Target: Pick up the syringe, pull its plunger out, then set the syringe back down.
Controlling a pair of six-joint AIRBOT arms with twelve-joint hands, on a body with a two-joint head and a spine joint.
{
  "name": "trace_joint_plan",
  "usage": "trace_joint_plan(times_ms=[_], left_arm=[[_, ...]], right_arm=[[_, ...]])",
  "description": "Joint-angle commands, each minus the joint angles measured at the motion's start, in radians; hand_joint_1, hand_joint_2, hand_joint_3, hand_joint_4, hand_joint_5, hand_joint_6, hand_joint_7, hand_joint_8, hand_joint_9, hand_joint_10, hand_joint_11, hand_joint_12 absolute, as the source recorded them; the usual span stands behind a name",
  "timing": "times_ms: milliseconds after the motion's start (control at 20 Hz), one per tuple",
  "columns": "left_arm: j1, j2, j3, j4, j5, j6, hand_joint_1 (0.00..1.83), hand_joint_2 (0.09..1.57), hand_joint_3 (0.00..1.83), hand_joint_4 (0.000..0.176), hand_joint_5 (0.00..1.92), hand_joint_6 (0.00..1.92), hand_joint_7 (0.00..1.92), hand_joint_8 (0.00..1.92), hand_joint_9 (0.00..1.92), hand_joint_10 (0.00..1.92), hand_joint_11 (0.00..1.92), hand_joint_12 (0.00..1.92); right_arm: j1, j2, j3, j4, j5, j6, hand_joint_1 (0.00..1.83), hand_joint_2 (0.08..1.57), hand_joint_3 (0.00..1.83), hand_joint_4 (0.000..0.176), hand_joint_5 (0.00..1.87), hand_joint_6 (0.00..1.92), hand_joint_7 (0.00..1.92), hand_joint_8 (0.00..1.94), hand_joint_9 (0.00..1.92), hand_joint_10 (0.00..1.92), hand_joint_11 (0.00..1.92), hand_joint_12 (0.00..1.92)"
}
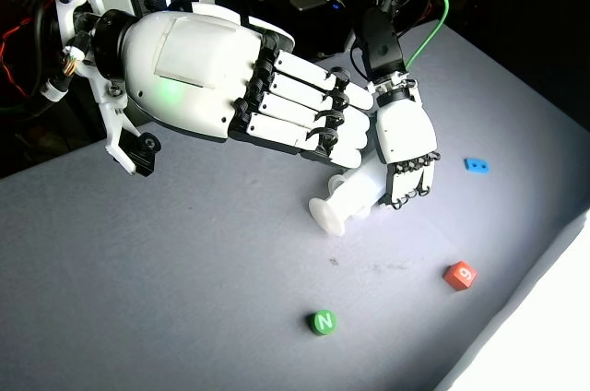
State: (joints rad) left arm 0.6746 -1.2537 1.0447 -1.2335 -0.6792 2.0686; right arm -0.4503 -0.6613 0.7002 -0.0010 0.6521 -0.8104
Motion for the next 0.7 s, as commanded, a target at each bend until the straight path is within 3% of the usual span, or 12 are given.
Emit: trace_joint_plan(times_ms=[0, 100, 350, 450, 500, 650], left_arm=[[-0.008, 0.002, -0.009, 0.03, 0.01, 0.009, 1.2, 1.14, 0.0, 0.029, 0.95, 1.08, 0.92, 1.08, 0.82, 0.84, 0.48, 1.3], [-0.027, 0.017, -0.031, 0.02, 0.011, 0.009, 1.2, 1.14, 0.0, 0.028, 0.95, 1.07, 0.92, 1.09, 0.83, 0.84, 0.48, 1.3], [-0.091, 0.072, -0.093, -0.006, 0.045, 0.015, 1.19, 1.16, 0.0, 0.029, 0.91, 1.13, 0.89, 1.13, 0.79, 0.86, 0.41, 1.37], [-0.125, 0.101, -0.116, -0.044, 0.05, 0.06, 1.2, 1.14, 0.0, 0.028, 0.96, 1.05, 0.92, 1.09, 0.81, 0.87, 0.45, 1.36], [-0.146, 0.116, -0.125, -0.059, 0.054, 0.088, 1.21, 1.13, 0.0, 0.03, 0.98, 1.02, 0.95, 1.05, 0.84, 0.84, 0.48, 1.3], [-0.2, 0.145, -0.134, -0.091, 0.083, 0.162, 1.2, 1.14, 0.0, 0.03, 0.96, 1.04, 0.92, 1.1, 0.81, 0.85, 0.44, 1.34]], right_arm=[[0.009, 0.002, 0.0, 0.001, 0.134, 0.007, 0.01, 1.24, 0.0, 0.0, 0.18, 0.01, 0.18, 0.01, 0.13, 0.01, 0.0, 0.24], [0.007, 0.002, 0.0, 0.001, 0.137, 0.007, 0.0, 1.23, 0.0, 0.0, 0.15, 0.0, 0.16, 0.0, 0.11, 0.0, 0.0, 0.17], [0.003, 0.001, 0.0, 0.001, 0.139, 0.006, 0.03, 1.24, 0.0, 0.0, 0.19, 0.01, 0.21, 0.01, 0.15, 0.01, 0.0, 0.24], [0.003, 0.0, 0.0, 0.001, 0.139, 0.006, 0.0, 1.23, 0.0, 0.0, 0.15, 0.0, 0.17, 0.0, 0.11, 0.0, 0.0, 0.16], [0.003, 0.0, 0.0, 0.001, 0.14, 0.006, 0.0, 1.23, 0.0, 0.0, 0.18, 0.01, 0.2, 0.01, 0.14, 0.01, 0.0, 0.27], [0.003, 0.0, 0.0, 0.002, 0.144, 0.013, 0.0, 1.24, 0.0, 0.0, 0.16, 0.0, 0.18, 0.0, 0.13, 0.0, 0.0, 0.23]])
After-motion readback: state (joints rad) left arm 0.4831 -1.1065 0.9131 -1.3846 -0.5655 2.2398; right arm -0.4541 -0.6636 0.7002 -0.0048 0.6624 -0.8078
